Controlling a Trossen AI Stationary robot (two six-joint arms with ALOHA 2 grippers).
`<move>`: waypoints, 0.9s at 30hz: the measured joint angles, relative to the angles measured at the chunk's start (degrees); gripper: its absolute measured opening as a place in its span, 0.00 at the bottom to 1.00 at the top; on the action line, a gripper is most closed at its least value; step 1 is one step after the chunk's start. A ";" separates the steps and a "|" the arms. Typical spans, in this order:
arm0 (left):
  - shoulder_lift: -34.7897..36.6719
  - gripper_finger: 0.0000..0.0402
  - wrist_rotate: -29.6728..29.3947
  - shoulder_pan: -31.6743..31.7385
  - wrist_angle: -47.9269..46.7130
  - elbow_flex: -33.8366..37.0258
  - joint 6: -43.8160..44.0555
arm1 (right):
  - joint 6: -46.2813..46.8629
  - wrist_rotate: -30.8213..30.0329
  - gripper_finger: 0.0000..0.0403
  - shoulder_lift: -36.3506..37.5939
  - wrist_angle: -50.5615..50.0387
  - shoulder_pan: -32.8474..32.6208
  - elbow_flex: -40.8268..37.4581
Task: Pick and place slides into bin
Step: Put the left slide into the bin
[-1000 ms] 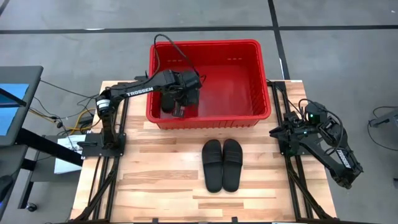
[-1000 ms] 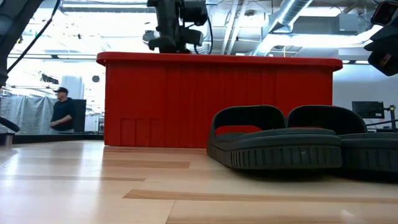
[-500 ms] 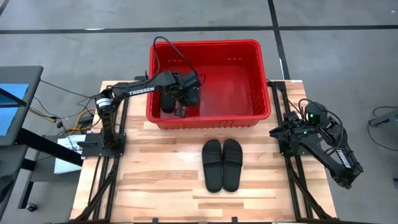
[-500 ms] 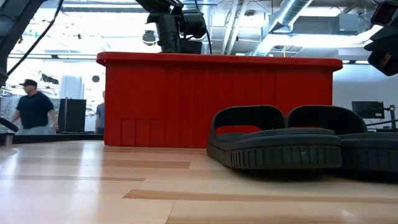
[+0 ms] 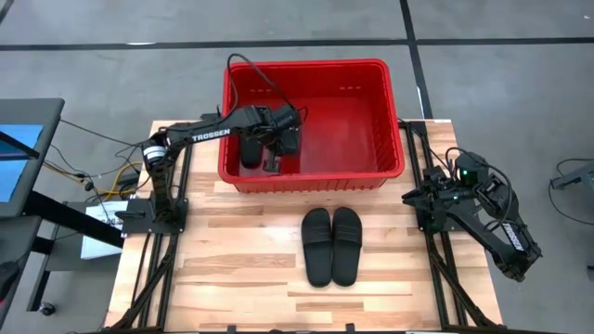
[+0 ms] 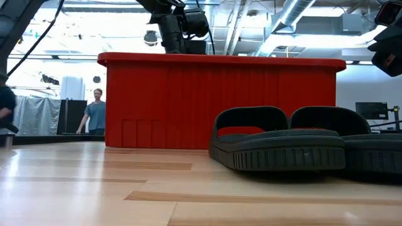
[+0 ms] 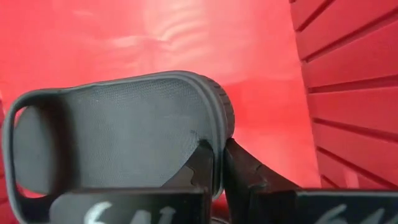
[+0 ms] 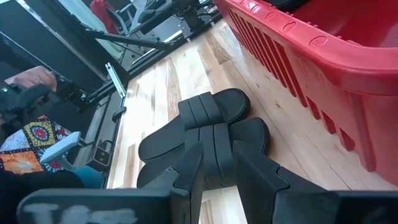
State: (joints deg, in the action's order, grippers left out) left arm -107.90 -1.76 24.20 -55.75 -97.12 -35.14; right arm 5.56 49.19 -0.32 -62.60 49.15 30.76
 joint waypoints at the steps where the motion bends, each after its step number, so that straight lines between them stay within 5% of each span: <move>1: 0.00 0.00 0.01 0.33 0.00 0.00 0.00 | 0.00 0.00 0.19 0.00 -0.01 0.01 -0.01; 9: 0.00 0.00 -0.04 1.97 0.20 0.05 -0.02 | 0.00 0.00 0.19 0.00 -0.01 0.01 -0.02; 27: 0.00 0.00 0.50 3.40 11.42 13.55 -1.98 | 0.02 0.00 0.19 0.00 -0.01 0.00 -0.01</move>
State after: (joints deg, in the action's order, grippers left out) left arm -107.90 -1.26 27.60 -44.32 -83.57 -37.12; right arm 5.58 49.19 -0.32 -62.61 49.15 30.75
